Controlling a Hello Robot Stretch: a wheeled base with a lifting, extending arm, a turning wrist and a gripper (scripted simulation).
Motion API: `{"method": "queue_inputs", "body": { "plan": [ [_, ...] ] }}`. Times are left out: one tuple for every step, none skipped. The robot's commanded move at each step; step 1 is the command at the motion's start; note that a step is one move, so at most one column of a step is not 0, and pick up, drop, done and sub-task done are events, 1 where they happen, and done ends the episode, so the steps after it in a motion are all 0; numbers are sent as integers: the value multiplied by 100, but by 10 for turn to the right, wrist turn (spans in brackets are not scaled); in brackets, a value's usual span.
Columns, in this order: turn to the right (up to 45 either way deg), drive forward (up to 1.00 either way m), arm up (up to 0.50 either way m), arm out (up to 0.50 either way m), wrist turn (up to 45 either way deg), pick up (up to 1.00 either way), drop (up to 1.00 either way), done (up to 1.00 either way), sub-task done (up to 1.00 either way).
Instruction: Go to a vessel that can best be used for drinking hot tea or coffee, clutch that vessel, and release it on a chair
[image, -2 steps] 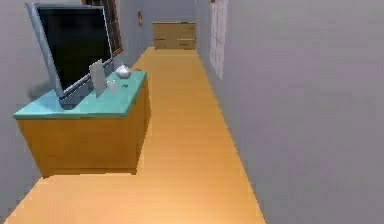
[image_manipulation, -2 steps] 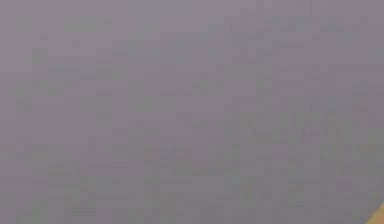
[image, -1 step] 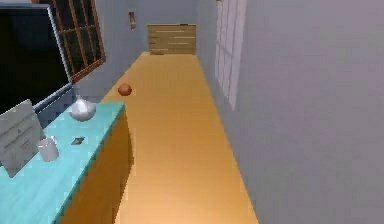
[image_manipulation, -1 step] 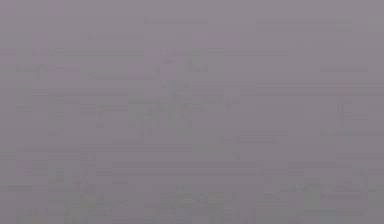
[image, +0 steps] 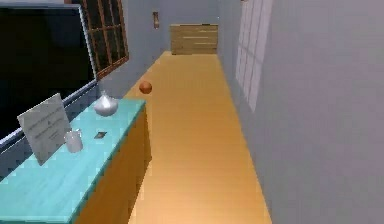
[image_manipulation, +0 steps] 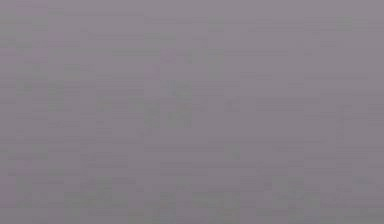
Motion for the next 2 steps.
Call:
{"method": "queue_inputs", "body": {
  "plan": [
    [0, 25, 0, 0, 0, 0, 0, 0, 0],
    [-450, 0, 0, 0, 0, 0, 0, 0, 0]
  ]
}}
